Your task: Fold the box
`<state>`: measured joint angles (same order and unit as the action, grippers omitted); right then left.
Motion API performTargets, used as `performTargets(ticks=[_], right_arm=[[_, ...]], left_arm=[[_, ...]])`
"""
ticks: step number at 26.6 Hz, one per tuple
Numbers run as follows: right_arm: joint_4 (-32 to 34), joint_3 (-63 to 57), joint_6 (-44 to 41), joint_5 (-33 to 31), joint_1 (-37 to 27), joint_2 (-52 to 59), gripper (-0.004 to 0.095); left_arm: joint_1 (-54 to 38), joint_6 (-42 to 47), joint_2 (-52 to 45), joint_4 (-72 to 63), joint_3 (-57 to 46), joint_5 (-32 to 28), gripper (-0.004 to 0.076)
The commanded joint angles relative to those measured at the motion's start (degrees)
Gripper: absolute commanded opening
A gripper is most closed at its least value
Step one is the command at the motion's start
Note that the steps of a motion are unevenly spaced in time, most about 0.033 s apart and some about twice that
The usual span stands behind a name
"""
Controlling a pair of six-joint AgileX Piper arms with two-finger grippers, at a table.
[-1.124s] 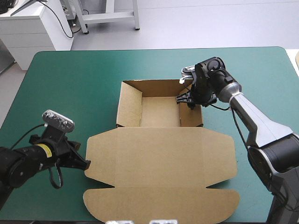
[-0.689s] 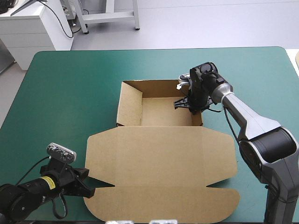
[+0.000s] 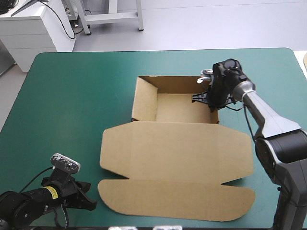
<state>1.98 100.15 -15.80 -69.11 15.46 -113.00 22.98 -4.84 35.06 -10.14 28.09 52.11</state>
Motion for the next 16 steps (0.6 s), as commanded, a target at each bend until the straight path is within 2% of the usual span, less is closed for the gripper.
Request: performTargets(ticks=[1, 4, 8, 13, 16], right_arm=[[3.2, 1.2, 0.0, -1.1, -8.3, 5.2, -0.0021], [2.0, 1.1, 2.7, -2.3, -19.5, 7.9, -0.0021], [2.3, 1.1, 5.3, -2.3, -29.9, 10.1, -0.0021], [2.3, 1.1, 7.9, -2.3, -39.5, 10.6, -0.0021], [2.3, 1.0, 7.9, -2.3, -42.2, 10.7, -0.0021]], left_arm=[[0.1, 0.1, 0.2, -1.0, 1.4, -1.7, -0.0008], [0.1, 0.6, 0.2, -1.0, 1.4, -1.6, -0.0008], [0.1, 0.3, 0.2, -1.0, 1.4, -1.6, -0.0008], [0.1, 0.3, 0.2, -1.0, 1.4, -1.6, -0.0008], [0.1, 0.3, 0.2, -1.0, 1.4, -1.6, -0.0008]])
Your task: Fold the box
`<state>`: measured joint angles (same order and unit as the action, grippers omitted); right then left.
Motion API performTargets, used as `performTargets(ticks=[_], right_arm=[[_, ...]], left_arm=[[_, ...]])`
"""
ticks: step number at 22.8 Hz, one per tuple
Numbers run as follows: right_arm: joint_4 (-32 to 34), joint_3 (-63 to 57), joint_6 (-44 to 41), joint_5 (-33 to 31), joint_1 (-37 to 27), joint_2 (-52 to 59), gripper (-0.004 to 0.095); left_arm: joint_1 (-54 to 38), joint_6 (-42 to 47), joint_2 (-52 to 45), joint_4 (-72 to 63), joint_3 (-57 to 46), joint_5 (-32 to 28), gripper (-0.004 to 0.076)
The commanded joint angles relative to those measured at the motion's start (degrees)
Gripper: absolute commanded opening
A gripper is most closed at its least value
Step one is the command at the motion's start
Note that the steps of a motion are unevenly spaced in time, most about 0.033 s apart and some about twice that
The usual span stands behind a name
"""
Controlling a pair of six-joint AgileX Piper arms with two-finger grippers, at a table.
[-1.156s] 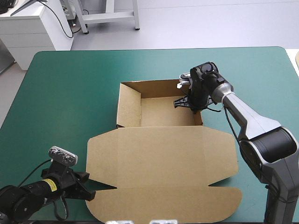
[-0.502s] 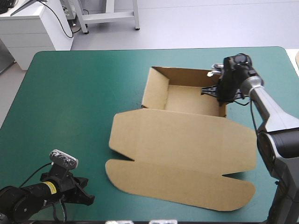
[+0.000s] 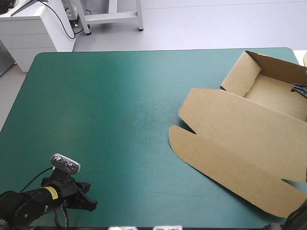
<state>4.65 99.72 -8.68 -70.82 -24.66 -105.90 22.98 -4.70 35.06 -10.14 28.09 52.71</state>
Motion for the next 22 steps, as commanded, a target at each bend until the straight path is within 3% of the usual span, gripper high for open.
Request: performTargets(ticks=[1, 6, 8, 9, 13, 18, 22], right_arm=[[-0.4, 1.3, 0.8, -0.6, -2.6, 3.6, -0.0021], [1.4, 1.3, 2.0, -0.6, -2.8, 3.6, -0.0011], [3.3, 1.3, 3.0, -0.6, -2.8, 3.6, 0.0037], [3.6, 1.3, 3.0, -0.6, -2.8, 3.6, 0.0075], [2.8, 1.3, 3.0, -0.6, -2.8, 3.6, 0.0418], [2.3, 1.3, 3.3, -0.6, -2.8, 5.4, 0.0435], [-1.5, 1.2, 10.0, -0.6, -2.8, 11.4, 0.0432]], left_arm=[[0.1, 0.1, 0.2, -1.0, 1.4, -2.2, -0.0008], [0.1, 0.1, 0.2, -1.0, 1.4, -2.2, -0.0008], [0.1, 0.1, 0.2, -1.0, 1.4, -2.2, -0.0008], [0.1, 0.1, 0.2, -1.0, 1.4, -2.2, -0.0008], [0.1, 0.1, 0.2, -1.0, 1.4, -2.2, -0.0008], [0.1, 0.1, 0.2, -1.0, 1.4, -2.2, -0.0008], [0.1, 0.1, 0.2, -1.0, 1.4, -2.2, -0.0008]])
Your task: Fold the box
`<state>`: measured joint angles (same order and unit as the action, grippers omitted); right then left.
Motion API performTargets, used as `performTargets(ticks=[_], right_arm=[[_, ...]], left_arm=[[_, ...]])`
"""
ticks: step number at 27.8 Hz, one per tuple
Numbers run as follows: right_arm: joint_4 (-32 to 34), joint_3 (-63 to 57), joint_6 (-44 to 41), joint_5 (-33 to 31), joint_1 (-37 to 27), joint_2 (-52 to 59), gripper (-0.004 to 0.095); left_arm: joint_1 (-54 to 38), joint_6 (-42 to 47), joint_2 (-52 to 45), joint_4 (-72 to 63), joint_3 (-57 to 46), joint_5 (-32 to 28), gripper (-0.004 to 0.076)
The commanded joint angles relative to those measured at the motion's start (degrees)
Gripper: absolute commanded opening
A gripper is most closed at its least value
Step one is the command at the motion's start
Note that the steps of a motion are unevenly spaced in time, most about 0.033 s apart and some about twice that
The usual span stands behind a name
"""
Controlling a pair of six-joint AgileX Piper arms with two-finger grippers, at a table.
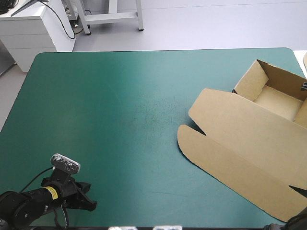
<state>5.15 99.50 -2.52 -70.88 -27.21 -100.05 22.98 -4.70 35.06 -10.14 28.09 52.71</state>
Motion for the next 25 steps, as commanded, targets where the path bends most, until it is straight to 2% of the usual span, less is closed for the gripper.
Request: performTargets(ticks=[1, 3, 4, 7, 12, 19, 25], right_arm=[[-3.4, 1.1, 5.1, -0.5, -0.3, 7.0, 0.0421], [-9.9, -0.6, 6.2, -0.5, -0.3, 11.7, 0.0329], [-12.0, -2.5, 7.2, -0.5, -0.3, 14.4, 0.0213], [-14.1, -7.0, 9.7, -0.5, 0.8, 20.7, -0.0009], [-12.7, -15.1, 9.9, -0.3, 5.9, 31.4, -0.0006], [-15.3, -27.8, 10.8, 0.1, 18.6, 48.1, -0.0006], [-18.6, -40.9, 14.7, 2.0, 22.1, 61.1, -0.0006]], left_arm=[[0.1, 0.1, 0.2, -1.0, 1.4, -2.2, -0.0008], [0.1, 0.1, 0.2, -1.0, 1.4, -2.2, -0.0008], [0.1, 0.1, 0.2, -1.0, 1.4, -2.2, -0.0008], [0.1, 0.1, 0.2, -1.0, 1.4, -2.2, -0.0008], [0.1, 0.1, 0.2, -0.8, 1.4, -2.2, -0.0008], [0.1, 0.1, 0.2, 3.9, 1.4, -2.2, -0.0008], [0.1, 0.1, 0.2, 3.9, 1.4, -2.2, -0.0008]])
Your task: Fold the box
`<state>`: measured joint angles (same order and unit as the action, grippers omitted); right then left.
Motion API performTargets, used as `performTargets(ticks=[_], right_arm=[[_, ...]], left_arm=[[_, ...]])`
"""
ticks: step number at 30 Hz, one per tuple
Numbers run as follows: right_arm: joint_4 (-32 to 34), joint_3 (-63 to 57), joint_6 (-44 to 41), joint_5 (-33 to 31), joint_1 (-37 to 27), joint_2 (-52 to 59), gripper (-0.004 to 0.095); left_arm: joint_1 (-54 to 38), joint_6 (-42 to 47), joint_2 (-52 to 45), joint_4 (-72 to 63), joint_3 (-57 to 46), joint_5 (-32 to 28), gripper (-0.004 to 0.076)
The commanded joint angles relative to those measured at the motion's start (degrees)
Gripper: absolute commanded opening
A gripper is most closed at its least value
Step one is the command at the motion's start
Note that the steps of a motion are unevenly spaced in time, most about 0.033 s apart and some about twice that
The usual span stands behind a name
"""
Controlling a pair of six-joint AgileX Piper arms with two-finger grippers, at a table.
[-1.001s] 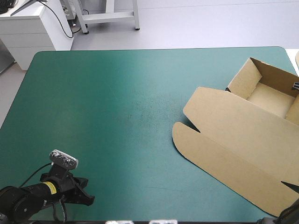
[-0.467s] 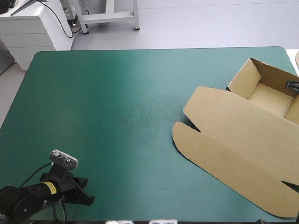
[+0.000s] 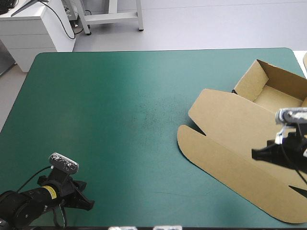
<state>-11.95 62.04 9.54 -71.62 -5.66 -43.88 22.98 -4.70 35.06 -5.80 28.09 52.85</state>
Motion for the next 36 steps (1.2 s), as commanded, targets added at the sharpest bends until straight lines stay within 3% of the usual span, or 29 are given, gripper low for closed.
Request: performTargets(ticks=[1, 10, 18, 36], right_arm=[[-1.5, -5.8, 3.8, 3.4, 0.5, 6.7, -0.0006], [-1.5, -22.9, 5.5, 6.1, 0.5, 22.8, -0.0006], [-1.5, -28.9, 5.9, 6.7, 0.5, 30.9, -0.0006], [-1.6, -29.8, 5.9, 6.8, 0.5, 32.1, -0.0021]], left_arm=[[0.1, 0.1, 0.2, -0.4, 1.4, -2.3, -0.0008], [0.1, -0.5, 0.2, -0.4, 1.4, -2.2, -0.0008], [0.1, -0.5, 0.2, -0.4, 1.4, -2.1, -0.0008], [0.1, -0.5, 0.2, -0.4, 1.4, -2.1, -0.0008]])
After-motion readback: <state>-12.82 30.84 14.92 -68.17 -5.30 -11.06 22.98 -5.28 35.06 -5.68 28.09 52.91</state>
